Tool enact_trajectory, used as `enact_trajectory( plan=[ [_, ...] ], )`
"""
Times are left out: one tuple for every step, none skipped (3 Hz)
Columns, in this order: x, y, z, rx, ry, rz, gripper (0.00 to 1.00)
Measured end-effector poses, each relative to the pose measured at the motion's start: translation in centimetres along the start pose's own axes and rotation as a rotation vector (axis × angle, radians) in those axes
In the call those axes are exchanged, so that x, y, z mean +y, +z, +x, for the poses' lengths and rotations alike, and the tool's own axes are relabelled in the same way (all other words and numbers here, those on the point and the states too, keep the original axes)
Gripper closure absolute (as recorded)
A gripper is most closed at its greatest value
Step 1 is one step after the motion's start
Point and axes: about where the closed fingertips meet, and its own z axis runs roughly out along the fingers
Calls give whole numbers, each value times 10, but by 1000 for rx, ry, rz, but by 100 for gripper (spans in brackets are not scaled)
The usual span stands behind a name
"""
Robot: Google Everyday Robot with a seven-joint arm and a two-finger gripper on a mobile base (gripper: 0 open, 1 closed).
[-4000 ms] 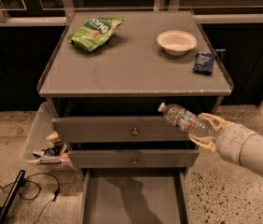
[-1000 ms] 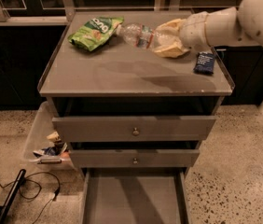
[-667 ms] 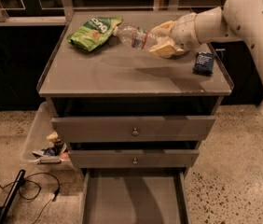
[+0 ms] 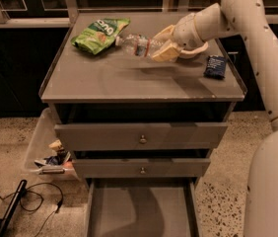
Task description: Pick water bottle from bottom drawer and place on counter
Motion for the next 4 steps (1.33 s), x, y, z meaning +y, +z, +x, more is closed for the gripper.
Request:
enact_trajectory(
  plan=[
    [9,13,5,80,-3,-60,100],
    [14,22,7,117,-5,-100,100],
    [15,23,7,117,-5,-103,81],
    [15,23,7,117,-5,-103,58]
  ],
)
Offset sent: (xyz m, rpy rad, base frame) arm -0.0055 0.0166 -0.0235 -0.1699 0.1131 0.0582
